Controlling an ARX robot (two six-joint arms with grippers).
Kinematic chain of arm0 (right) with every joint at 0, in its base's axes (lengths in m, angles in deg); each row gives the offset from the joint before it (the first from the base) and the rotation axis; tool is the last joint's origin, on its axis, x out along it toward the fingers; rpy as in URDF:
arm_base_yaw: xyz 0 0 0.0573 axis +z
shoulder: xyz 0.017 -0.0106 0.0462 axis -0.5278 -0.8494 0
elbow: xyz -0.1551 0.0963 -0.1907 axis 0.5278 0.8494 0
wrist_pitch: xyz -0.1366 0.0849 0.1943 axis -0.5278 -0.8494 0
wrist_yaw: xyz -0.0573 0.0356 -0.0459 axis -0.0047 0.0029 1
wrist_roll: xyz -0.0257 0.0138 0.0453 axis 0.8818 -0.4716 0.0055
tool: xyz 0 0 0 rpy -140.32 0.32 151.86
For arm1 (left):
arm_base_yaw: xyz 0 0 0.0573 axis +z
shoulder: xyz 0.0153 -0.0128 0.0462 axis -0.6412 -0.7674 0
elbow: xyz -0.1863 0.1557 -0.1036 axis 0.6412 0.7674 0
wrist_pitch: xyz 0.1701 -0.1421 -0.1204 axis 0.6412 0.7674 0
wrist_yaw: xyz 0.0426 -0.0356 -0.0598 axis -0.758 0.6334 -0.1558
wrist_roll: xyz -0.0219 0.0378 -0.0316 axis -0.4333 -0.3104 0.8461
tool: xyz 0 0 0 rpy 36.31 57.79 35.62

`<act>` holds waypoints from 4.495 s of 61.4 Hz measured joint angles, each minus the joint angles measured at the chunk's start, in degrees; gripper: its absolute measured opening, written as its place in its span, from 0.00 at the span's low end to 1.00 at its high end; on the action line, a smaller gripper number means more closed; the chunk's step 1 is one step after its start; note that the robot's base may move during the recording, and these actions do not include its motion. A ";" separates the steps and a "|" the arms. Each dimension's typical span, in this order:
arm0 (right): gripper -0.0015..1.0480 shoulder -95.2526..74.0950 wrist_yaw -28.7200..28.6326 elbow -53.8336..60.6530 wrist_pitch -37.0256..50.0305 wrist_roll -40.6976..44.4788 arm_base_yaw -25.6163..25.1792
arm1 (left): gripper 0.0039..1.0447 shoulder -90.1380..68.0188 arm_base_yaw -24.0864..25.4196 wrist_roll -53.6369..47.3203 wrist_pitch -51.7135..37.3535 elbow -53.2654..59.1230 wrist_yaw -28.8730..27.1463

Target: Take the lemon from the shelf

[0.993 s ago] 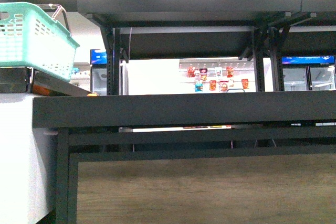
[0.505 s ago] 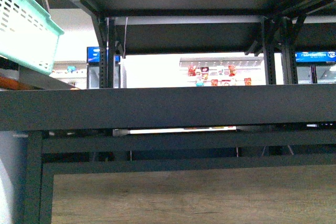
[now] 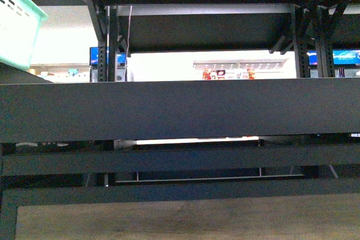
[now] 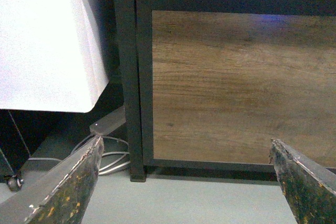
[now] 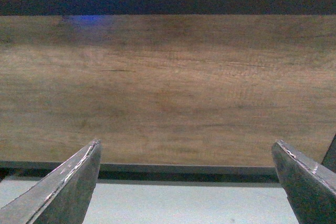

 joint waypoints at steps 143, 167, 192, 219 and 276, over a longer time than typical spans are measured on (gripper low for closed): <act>0.93 0.00 0.00 0.00 -0.02 0.02 0.00 | 0.93 0.00 0.00 0.00 0.00 0.00 0.00; 0.93 0.00 -0.04 0.00 -0.02 0.02 0.00 | 0.93 0.00 0.00 0.00 0.00 0.00 0.02; 0.93 0.00 0.00 0.00 0.02 0.00 0.00 | 0.93 0.00 0.00 -0.02 0.00 0.00 0.00; 0.93 0.00 0.09 0.00 0.00 0.00 0.00 | 0.93 -6.36 -2.38 10.29 7.13 -2.69 -8.68; 0.93 0.00 0.00 0.00 0.00 0.00 0.00 | 0.93 -88.63 35.34 69.37 -10.08 -62.36 27.23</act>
